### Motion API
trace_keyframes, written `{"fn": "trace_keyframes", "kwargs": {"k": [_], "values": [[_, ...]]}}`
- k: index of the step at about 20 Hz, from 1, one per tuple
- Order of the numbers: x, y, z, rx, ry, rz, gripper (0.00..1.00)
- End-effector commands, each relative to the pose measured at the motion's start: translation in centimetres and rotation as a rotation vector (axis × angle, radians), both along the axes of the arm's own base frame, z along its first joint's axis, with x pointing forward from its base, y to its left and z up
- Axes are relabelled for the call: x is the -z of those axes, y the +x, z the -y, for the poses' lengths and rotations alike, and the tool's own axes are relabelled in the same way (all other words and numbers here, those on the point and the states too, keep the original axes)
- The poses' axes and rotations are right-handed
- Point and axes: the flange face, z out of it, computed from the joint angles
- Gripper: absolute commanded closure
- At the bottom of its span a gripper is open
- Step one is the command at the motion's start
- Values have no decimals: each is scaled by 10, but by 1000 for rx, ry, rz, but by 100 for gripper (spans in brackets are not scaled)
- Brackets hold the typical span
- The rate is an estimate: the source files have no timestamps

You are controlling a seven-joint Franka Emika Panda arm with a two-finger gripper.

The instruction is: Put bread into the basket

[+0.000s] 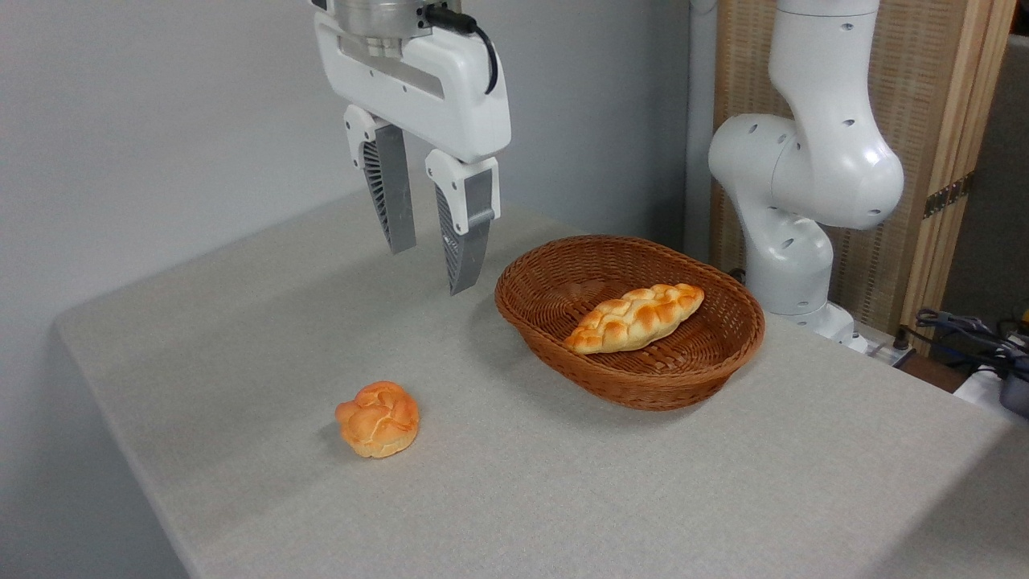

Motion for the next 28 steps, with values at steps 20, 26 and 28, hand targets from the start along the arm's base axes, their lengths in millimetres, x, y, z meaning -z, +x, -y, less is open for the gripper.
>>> {"fn": "trace_keyframes", "kwargs": {"k": [20, 26, 28], "values": [[4, 15, 17, 50, 94, -15, 0], [0, 15, 16, 50, 91, -8, 0], [1, 15, 16, 49, 91, -11, 0]]}}
